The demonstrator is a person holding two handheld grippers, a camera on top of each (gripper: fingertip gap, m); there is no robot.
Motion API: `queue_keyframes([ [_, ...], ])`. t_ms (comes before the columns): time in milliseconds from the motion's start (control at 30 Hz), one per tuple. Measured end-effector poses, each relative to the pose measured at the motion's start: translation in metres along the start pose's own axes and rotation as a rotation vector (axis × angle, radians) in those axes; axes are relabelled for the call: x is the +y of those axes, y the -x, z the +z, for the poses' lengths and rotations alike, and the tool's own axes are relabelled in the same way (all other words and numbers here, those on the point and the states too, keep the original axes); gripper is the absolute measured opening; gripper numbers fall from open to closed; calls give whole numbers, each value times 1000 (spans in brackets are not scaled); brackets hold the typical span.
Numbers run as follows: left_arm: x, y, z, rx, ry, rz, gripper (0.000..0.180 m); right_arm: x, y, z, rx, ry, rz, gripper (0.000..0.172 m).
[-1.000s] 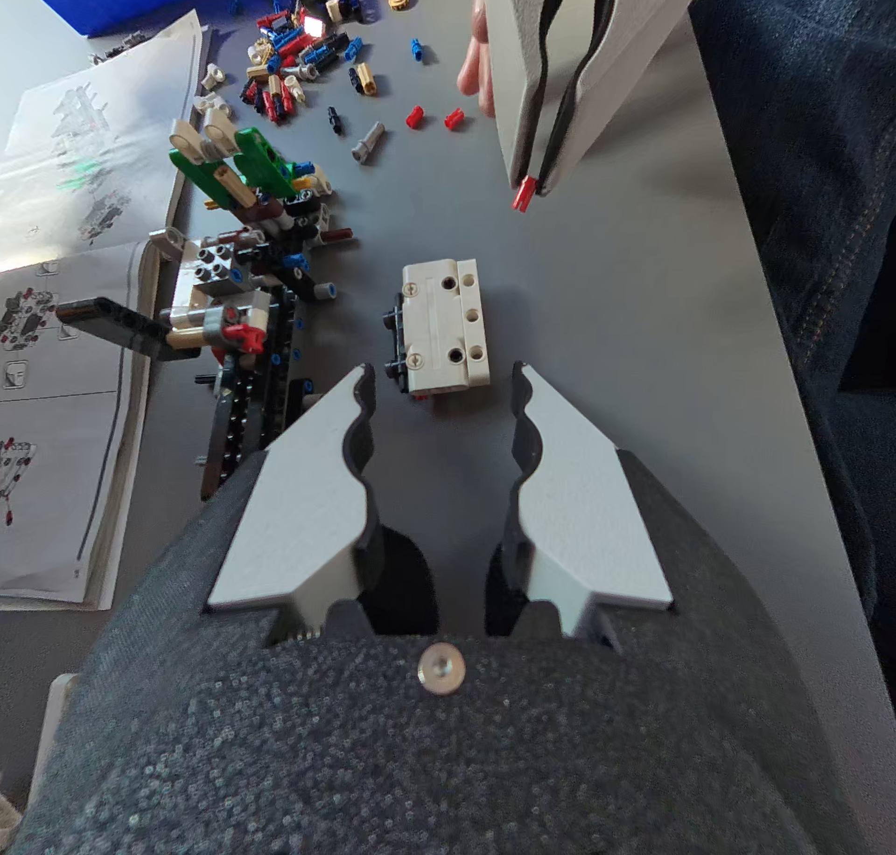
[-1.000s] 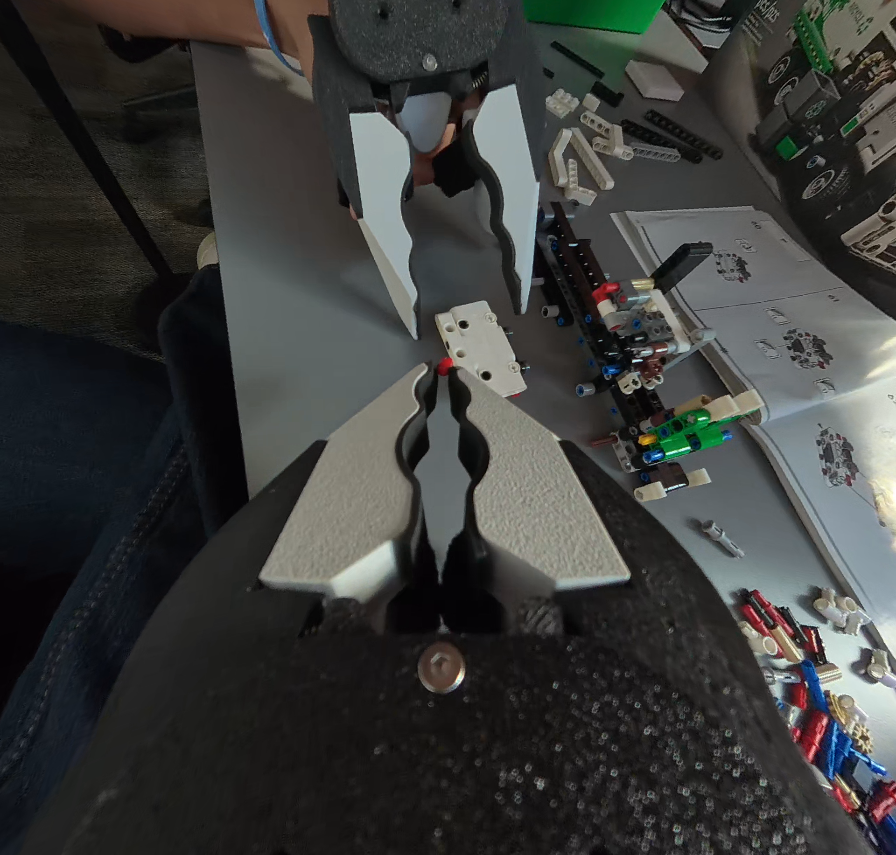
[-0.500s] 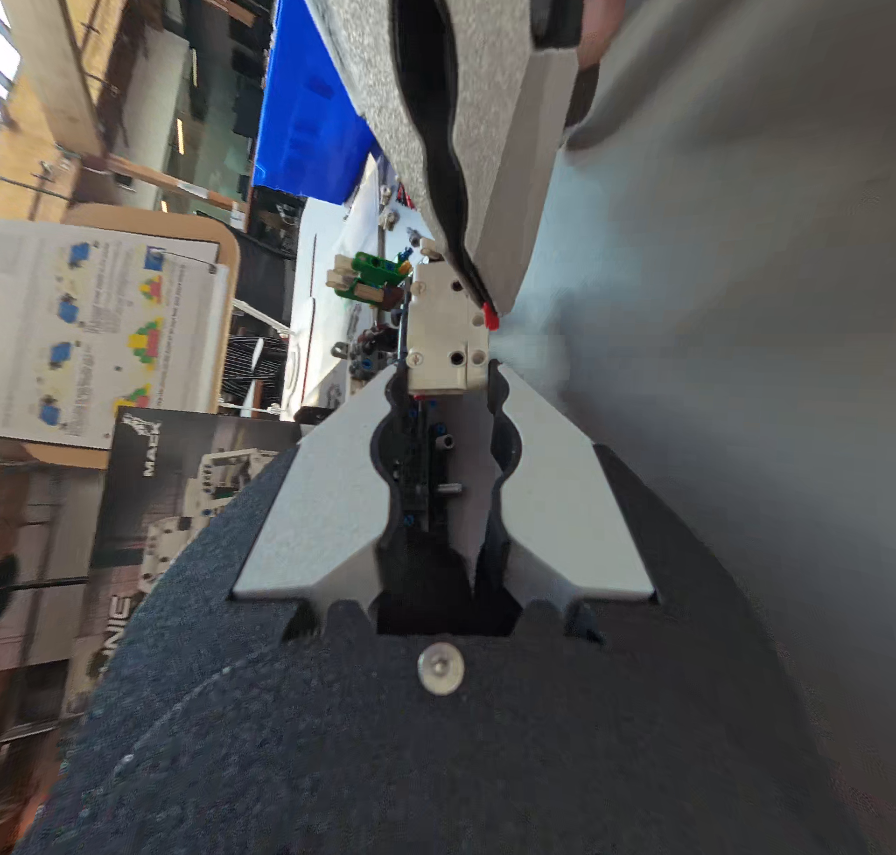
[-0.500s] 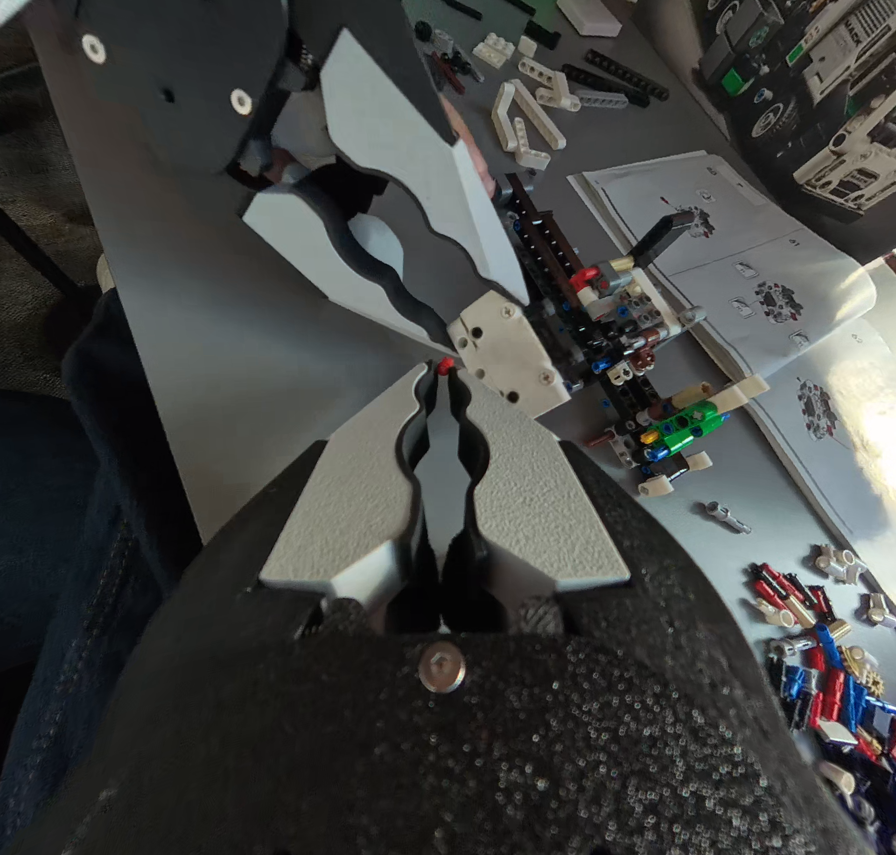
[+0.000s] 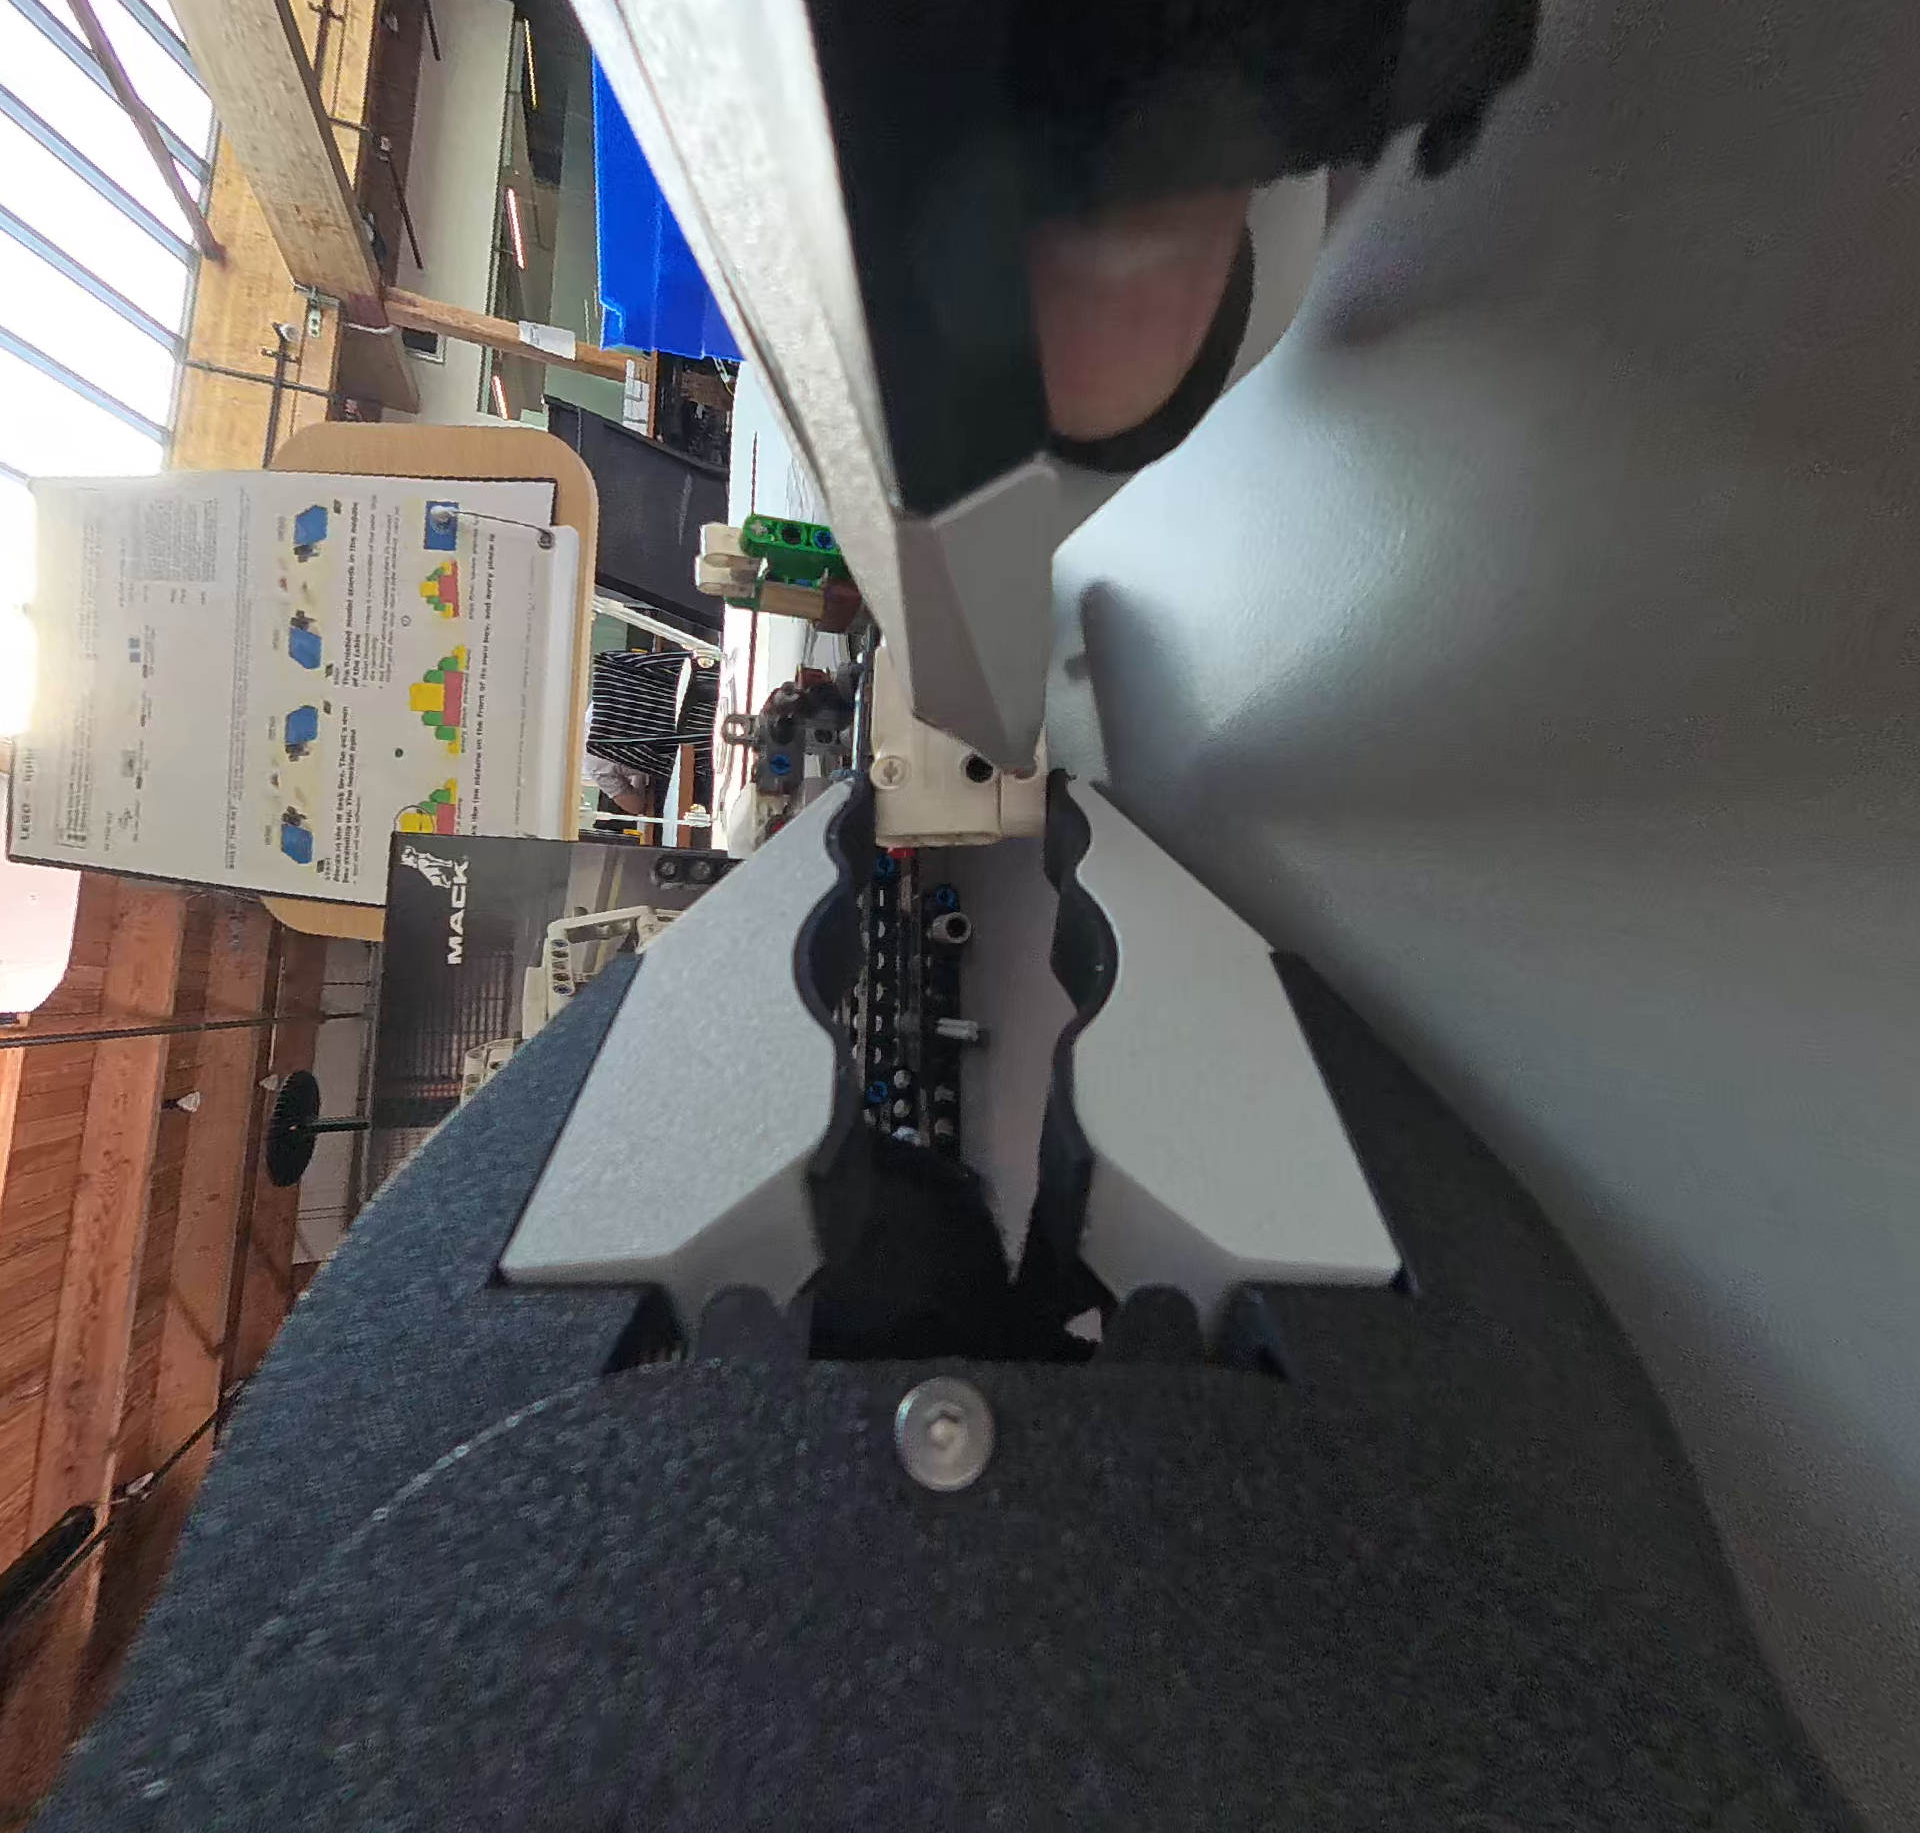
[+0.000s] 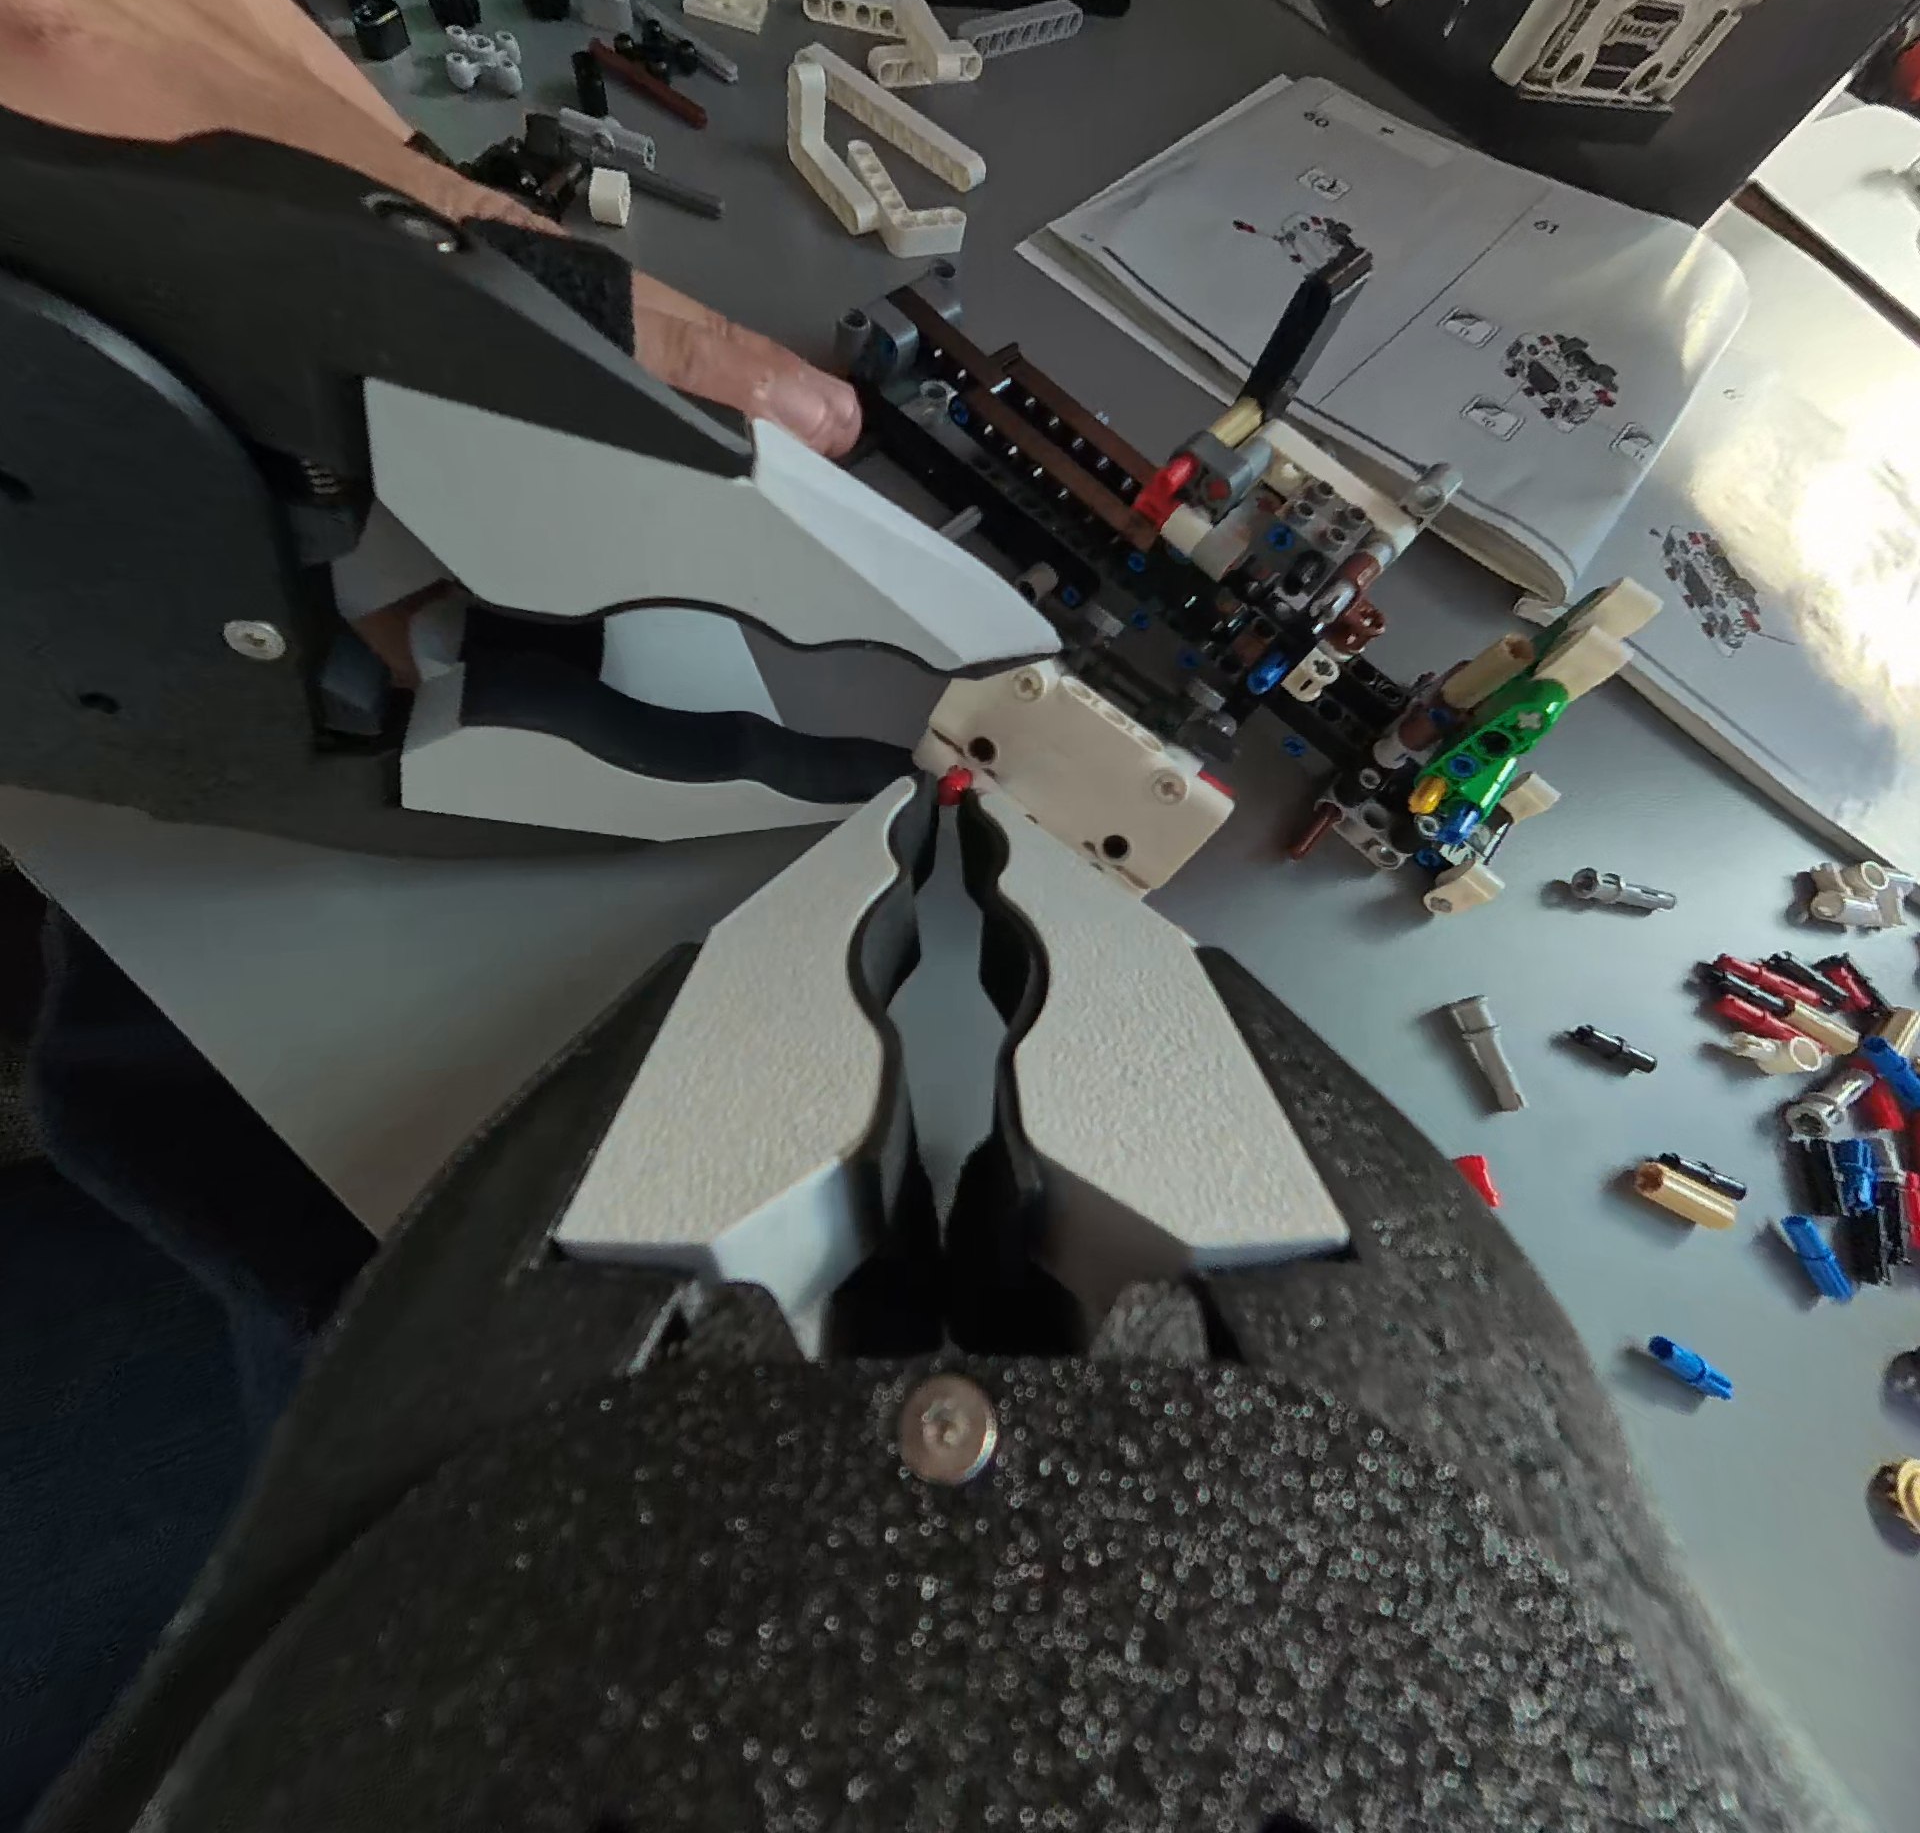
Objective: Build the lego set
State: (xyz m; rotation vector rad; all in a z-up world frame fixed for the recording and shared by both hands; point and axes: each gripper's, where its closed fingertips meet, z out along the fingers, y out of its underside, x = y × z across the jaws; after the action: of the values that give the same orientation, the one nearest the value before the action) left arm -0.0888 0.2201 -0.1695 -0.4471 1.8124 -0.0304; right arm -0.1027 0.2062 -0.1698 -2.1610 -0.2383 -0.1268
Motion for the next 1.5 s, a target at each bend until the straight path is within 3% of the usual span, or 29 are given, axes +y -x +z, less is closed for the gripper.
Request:
queue_keyframes([
  [300,-3,-1,-2,-22,24,31,30,1,2,1,3,15,81,2],
  [900,-2,-2,-3,-21,34,21,30,4,2,2,91,13,34,2],
  [1200,-3,-3,-3,8,23,-28,30,5,2,2,72,36,-12,2],
  [1500,-4,-3,-3,25,-4,-43,30,7,2,0,-25,33,70,2],
])
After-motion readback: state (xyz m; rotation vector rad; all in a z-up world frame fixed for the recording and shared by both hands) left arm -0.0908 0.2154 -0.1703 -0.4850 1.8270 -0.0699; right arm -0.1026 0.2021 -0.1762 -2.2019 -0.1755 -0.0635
